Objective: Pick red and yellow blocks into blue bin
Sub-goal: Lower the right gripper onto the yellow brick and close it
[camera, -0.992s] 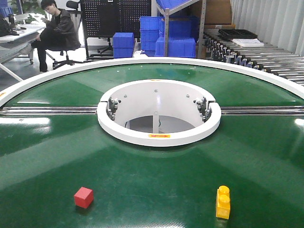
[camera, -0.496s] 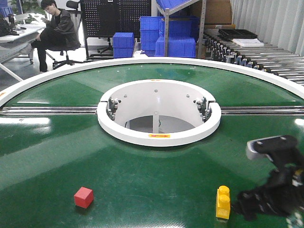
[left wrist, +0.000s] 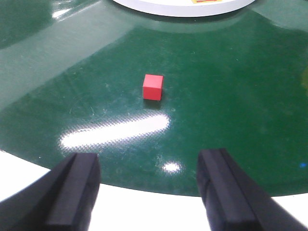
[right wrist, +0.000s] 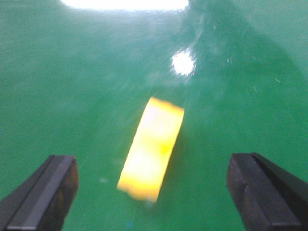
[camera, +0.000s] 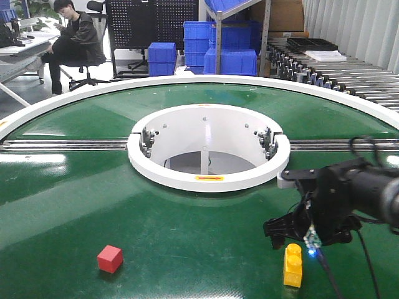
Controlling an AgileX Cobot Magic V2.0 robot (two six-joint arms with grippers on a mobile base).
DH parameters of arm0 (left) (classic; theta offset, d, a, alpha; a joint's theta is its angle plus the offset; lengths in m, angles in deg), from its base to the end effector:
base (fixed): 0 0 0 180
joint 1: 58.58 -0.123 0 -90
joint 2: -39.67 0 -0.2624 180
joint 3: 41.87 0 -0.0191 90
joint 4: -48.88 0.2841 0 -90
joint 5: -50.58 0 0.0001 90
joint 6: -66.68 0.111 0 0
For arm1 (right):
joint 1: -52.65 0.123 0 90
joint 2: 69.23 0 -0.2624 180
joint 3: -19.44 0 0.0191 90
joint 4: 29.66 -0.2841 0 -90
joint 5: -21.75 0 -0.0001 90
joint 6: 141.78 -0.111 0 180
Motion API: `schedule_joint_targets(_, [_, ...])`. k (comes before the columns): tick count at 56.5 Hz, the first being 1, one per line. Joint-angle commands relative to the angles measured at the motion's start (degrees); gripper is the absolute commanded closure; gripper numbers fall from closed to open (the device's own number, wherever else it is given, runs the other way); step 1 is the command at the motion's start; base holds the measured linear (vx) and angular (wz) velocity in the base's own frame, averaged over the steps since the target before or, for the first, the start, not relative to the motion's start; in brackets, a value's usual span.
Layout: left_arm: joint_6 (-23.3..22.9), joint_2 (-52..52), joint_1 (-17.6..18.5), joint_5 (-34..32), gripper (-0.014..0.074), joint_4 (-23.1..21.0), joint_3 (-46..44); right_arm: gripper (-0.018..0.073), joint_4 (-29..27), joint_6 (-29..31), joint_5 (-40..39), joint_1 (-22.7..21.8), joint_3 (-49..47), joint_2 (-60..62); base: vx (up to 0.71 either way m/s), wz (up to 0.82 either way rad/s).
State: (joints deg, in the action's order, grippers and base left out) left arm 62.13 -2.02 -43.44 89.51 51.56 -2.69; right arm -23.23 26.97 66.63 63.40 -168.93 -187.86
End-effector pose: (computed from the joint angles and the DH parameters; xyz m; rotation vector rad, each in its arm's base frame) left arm 0.1725 -0.0433 0.3063 0.2134 2.0830 -0.1554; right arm 0.4394 0.0745 0.1726 -0.0720 2.6970 -0.0147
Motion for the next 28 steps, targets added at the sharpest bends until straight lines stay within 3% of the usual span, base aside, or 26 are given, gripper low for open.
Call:
schedule_joint_targets(1, [0.09, -0.55, 0.30, -4.39, 0.0062, 0.06, -1.87, -0.0073, 2.88, -2.05, -0.24, 0.06, -4.57, -0.12, 0.00, 0.00])
schedule_joint_targets(28, [0.09, -0.55, 0.30, -4.16, 0.0062, 0.06, -1.87, 0.0030, 1.09, -3.38, 0.41, 0.06, -5.88, -6.94, 0.00, 0.00])
